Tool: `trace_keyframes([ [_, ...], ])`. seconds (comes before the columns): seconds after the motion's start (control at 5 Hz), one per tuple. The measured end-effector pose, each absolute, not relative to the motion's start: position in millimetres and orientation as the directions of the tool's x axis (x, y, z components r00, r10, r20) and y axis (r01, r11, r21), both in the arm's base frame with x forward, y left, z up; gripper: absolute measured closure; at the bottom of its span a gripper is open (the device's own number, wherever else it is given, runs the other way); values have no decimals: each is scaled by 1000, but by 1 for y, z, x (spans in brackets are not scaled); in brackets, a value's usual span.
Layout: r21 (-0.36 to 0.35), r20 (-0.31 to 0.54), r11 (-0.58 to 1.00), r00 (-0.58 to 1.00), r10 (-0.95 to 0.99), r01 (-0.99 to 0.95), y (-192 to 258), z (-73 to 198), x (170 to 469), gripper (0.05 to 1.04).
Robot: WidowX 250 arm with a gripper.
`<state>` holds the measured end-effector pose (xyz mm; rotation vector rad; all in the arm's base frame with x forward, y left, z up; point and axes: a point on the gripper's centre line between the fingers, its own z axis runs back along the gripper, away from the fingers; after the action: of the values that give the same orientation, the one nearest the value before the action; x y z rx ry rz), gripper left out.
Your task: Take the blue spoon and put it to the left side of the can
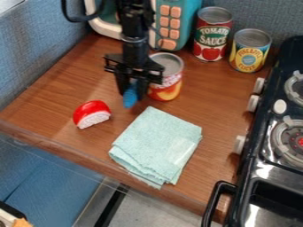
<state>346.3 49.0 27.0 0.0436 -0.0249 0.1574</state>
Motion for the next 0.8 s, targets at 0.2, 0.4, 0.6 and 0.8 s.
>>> trace_keyframes([
  [0.2,39,60,986,985,161,-163,30,37,360,646],
  [0.4,24,71,990,988,134,-136,9,38,370,646],
  [0.6,2,78,993,990,117,-118,-7,39,382,646],
  [0.8,-13,85,994,990,109,-108,-17,41,385,646],
])
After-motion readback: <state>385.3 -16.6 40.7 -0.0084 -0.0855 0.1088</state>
